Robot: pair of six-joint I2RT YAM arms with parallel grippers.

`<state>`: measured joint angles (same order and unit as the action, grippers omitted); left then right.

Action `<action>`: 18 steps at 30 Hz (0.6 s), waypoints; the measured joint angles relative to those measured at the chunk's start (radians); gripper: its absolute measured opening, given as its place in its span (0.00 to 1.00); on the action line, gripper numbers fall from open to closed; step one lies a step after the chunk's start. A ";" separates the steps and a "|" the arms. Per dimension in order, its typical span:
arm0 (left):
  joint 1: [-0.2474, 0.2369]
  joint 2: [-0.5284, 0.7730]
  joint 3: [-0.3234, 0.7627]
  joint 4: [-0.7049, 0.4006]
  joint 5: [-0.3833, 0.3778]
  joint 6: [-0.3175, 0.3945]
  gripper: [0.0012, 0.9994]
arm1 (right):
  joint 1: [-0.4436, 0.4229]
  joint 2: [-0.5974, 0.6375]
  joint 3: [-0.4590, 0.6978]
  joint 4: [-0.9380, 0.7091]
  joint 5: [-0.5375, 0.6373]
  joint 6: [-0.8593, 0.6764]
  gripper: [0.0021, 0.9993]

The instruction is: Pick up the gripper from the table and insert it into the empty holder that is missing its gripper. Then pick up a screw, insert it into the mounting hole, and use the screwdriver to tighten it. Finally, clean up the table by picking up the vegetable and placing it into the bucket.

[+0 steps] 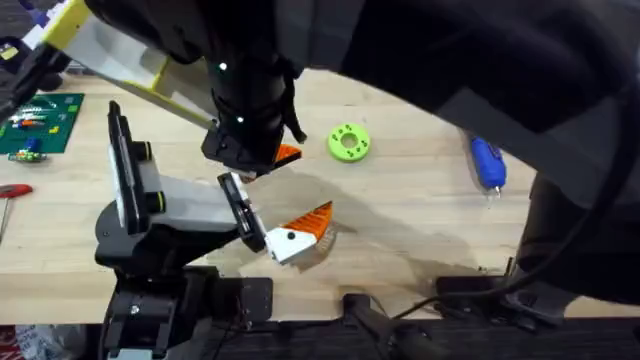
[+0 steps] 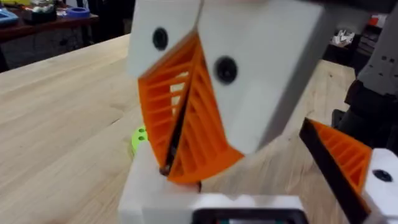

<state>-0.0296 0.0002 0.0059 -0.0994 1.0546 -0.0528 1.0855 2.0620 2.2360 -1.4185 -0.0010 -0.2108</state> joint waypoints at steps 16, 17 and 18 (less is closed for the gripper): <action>0.000 0.000 0.000 0.000 0.000 0.000 0.99 | 0.000 0.000 0.000 0.002 0.000 -0.012 0.01; 0.000 0.000 0.000 0.000 0.000 0.000 0.99 | 0.000 0.000 0.000 0.002 0.000 -0.013 0.01; 0.000 0.000 0.000 0.000 0.000 0.000 0.99 | 0.000 0.000 0.000 0.002 0.000 -0.015 0.01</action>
<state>-0.0296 0.0002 0.0059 -0.0990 1.0542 -0.0528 1.0855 2.0621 2.2360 -1.4162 -0.0010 -0.2253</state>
